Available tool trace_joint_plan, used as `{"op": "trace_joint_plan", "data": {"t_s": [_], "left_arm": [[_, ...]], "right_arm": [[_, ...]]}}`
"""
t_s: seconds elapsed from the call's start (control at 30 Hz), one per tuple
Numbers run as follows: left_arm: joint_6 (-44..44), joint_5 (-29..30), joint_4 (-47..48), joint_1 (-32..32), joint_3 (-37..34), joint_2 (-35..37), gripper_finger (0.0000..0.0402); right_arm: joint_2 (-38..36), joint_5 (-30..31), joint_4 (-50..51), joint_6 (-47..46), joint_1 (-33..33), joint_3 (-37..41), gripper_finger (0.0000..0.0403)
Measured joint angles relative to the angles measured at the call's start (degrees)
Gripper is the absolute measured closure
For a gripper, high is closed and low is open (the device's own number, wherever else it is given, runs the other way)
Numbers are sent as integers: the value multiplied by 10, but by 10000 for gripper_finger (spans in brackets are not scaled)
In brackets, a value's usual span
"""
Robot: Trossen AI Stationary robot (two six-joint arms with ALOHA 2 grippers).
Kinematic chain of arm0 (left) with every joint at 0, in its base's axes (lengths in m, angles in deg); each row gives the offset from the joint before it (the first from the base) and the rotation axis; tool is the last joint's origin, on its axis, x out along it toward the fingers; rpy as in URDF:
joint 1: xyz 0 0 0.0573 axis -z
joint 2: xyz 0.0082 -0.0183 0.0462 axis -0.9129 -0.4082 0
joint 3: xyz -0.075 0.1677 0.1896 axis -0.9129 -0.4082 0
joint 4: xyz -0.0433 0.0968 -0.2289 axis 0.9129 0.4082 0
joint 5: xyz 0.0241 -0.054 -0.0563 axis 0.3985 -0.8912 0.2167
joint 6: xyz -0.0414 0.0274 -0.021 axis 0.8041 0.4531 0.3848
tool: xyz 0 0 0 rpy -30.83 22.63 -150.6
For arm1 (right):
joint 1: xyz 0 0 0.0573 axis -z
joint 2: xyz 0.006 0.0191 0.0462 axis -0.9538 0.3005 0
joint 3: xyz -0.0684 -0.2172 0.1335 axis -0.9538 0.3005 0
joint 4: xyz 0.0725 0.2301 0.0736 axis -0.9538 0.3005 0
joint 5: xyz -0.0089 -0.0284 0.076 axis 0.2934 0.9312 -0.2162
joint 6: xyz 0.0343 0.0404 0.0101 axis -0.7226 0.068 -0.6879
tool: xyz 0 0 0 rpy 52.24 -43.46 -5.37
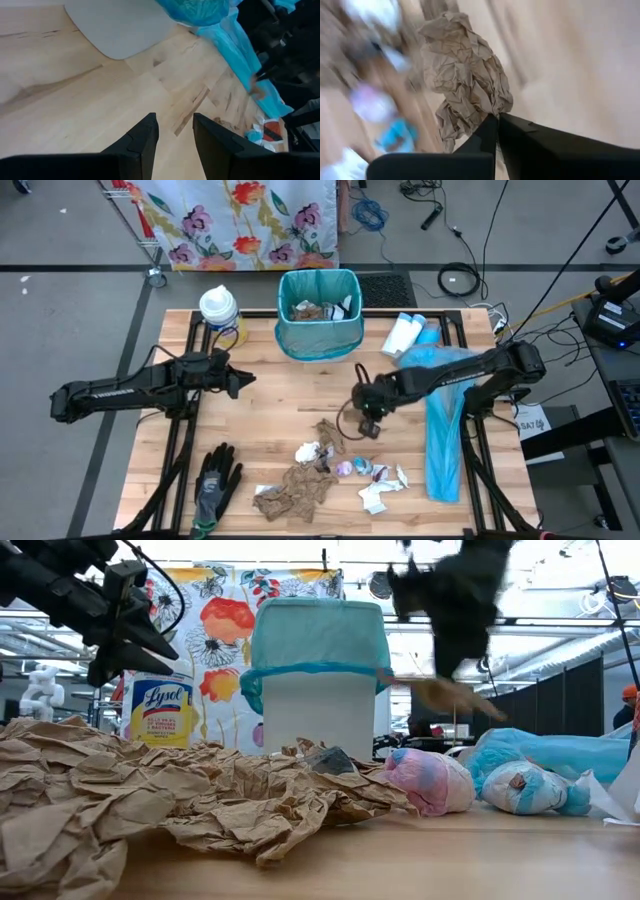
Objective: Place trash/remove bag and relplace
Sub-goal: Put the brown napkin into the white trash bin
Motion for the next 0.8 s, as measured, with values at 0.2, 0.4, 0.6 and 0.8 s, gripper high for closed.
{"op": "trace_joint_plan", "data": {"t_s": [0.2,0.4,0.6,0.8], "left_arm": [[-1,1,0,0,0,-9,275],[-8,1,0,0,0,-15,275],[-30,1,1,0,0,-15,275],[-31,0,1,0,0,-15,275]], "right_arm": [[0,9,24,78,54,-166,402],[0,11,-18,139,153,-281,403],[0,8,-120,172,258,-315,403],[7,7,-146,164,333,-315,387]]}}
